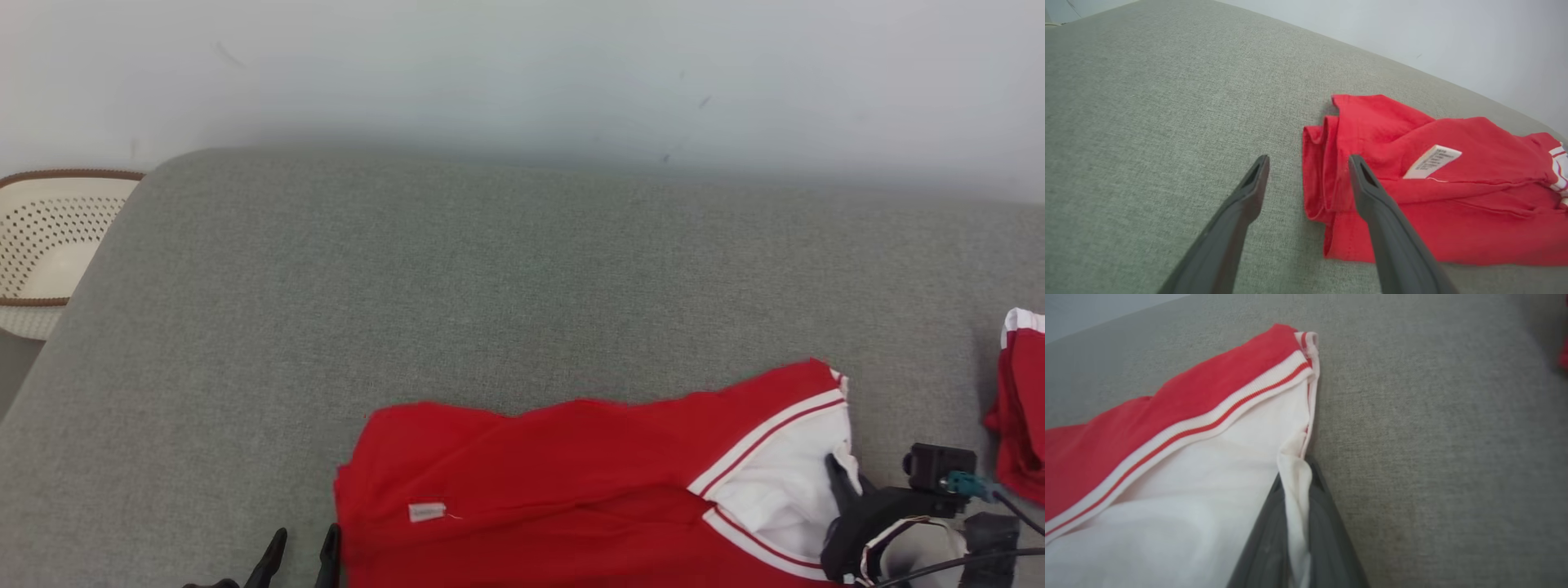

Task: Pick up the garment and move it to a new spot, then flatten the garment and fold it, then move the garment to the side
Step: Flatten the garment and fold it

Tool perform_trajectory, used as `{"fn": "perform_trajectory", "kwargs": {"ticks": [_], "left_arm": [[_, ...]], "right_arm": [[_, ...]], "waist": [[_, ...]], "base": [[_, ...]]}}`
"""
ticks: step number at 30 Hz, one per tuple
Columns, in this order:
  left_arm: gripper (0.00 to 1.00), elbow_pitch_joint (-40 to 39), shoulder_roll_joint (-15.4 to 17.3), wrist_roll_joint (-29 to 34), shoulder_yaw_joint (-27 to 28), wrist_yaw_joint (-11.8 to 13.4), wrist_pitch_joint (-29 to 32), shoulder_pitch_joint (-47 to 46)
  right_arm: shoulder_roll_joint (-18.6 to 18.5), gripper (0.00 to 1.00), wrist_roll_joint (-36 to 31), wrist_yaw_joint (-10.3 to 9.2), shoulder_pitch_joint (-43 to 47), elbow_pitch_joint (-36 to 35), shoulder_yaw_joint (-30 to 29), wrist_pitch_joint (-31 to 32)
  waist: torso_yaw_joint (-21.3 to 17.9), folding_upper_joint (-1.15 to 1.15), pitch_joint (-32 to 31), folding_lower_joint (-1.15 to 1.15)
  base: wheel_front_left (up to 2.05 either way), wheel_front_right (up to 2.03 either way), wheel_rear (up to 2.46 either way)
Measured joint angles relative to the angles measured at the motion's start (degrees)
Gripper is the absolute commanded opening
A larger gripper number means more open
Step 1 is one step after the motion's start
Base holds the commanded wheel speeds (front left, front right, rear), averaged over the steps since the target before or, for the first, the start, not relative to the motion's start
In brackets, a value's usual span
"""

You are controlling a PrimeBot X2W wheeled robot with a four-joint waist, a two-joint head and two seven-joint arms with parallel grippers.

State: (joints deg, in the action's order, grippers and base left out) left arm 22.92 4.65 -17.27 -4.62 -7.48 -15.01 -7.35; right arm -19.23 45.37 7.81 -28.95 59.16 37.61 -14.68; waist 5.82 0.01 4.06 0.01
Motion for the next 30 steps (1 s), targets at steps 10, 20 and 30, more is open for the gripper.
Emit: {"fn": "perform_trajectory", "kwargs": {"ticks": [10,20,30], "left_arm": [[1.0,0.05,-0.98,0.09,-0.93,0.0,0.0,0.53],[1.0,0.04,-1.29,0.03,-1.46,0.0,0.0,1.44],[1.0,0.33,-1.51,-0.35,-2.93,0.0,0.0,1.55]], "right_arm": [[-3.76,0.0,-1.47,-0.26,0.11,-2.65,-2.58,-0.21],[-4.95,0.0,-5.53,-0.27,2.03,-17.18,-1.33,-0.21],[-3.69,0.0,-4.94,-0.29,2.44,-29.05,9.67,2.21]], "waist": [[-2.53,0.0,-1.89,0.0],[-4.85,0.0,-2.71,0.0],[-3.9,0.0,-3.25,-0.01]], "base": [[0.0,0.0,0.0],[0.0,0.0,0.0],[0.0,0.0,0.0]]}}
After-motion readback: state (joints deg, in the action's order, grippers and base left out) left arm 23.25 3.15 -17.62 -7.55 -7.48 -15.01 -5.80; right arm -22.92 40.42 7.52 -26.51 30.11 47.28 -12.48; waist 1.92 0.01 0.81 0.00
